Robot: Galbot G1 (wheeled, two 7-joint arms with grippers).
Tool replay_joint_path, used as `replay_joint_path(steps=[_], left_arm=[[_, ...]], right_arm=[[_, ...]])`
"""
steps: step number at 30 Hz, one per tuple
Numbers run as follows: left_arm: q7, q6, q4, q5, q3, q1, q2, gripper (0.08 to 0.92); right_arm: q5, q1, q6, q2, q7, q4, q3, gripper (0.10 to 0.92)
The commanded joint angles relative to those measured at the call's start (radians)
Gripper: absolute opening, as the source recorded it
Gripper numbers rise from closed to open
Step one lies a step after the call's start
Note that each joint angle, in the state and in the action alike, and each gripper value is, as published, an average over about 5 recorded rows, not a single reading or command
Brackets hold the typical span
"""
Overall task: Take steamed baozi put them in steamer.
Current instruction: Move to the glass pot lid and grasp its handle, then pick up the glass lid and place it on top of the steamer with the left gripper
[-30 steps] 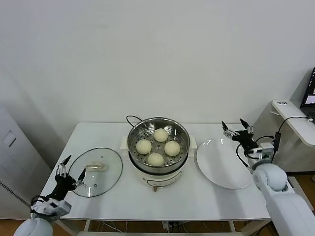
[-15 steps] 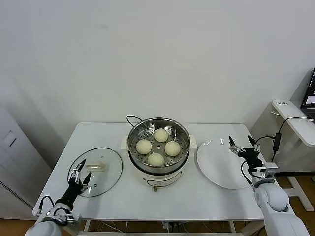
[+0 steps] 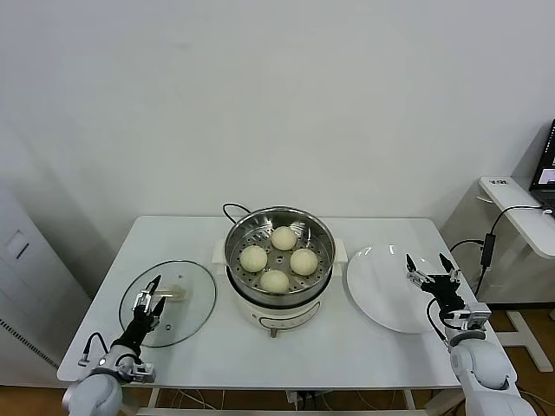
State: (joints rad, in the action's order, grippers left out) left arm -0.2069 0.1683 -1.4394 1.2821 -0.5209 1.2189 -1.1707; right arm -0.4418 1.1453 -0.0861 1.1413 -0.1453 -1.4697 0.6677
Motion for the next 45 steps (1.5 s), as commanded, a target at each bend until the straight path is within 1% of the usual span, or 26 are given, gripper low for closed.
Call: replay_joint_path(steps=[1,6,9,22,27,32,34,38,42,45], left_arm=[[-0.017,0.004,0.091,0.076,0.002,-0.088,-0.039,0.823],[-0.014,-0.004,0.090,0.071,0.004,-0.094,-0.042,0.818],[-0.007,-0.007,0.077,0.058,0.004,-0.084,-0.039,0.770],[-0.001,-0.012,0.023,-0.028,-0.002,-0.051,-0.037,0.393],[0.008,-0.027,-0.065,-0.062,-0.012,-0.026,-0.023,0.255],[0.050,-0.063,-0.179,-0.136,-0.032,0.003,0.012,0.121],[0.075,-0.089,-0.226,-0.176,-0.038,0.012,0.032,0.100],[0.140,-0.174,-0.341,-0.253,-0.038,0.021,0.084,0.097],[0.221,-0.309,-0.468,-0.294,-0.004,0.012,0.135,0.097],[0.281,-0.408,-0.533,-0.303,0.051,-0.014,0.166,0.097]], right_arm=[[0.015,0.016,-0.005,0.013,-0.015,0.008,0.016,0.823],[0.019,0.021,-0.007,0.018,-0.023,0.011,0.024,0.823],[0.021,0.021,-0.008,0.018,-0.025,0.015,0.028,0.823],[0.018,0.005,-0.002,0.014,-0.023,0.013,0.040,0.823],[0.017,0.008,-0.003,0.015,-0.025,0.012,0.046,0.823],[0.016,0.011,-0.004,0.015,-0.029,0.010,0.049,0.823],[0.016,0.010,-0.004,0.015,-0.029,0.009,0.048,0.823],[0.016,0.004,-0.003,0.014,-0.031,0.006,0.047,0.823],[0.017,0.000,-0.003,0.013,-0.037,0.005,0.045,0.823],[0.018,0.001,-0.004,0.011,-0.043,0.001,0.043,0.823]])
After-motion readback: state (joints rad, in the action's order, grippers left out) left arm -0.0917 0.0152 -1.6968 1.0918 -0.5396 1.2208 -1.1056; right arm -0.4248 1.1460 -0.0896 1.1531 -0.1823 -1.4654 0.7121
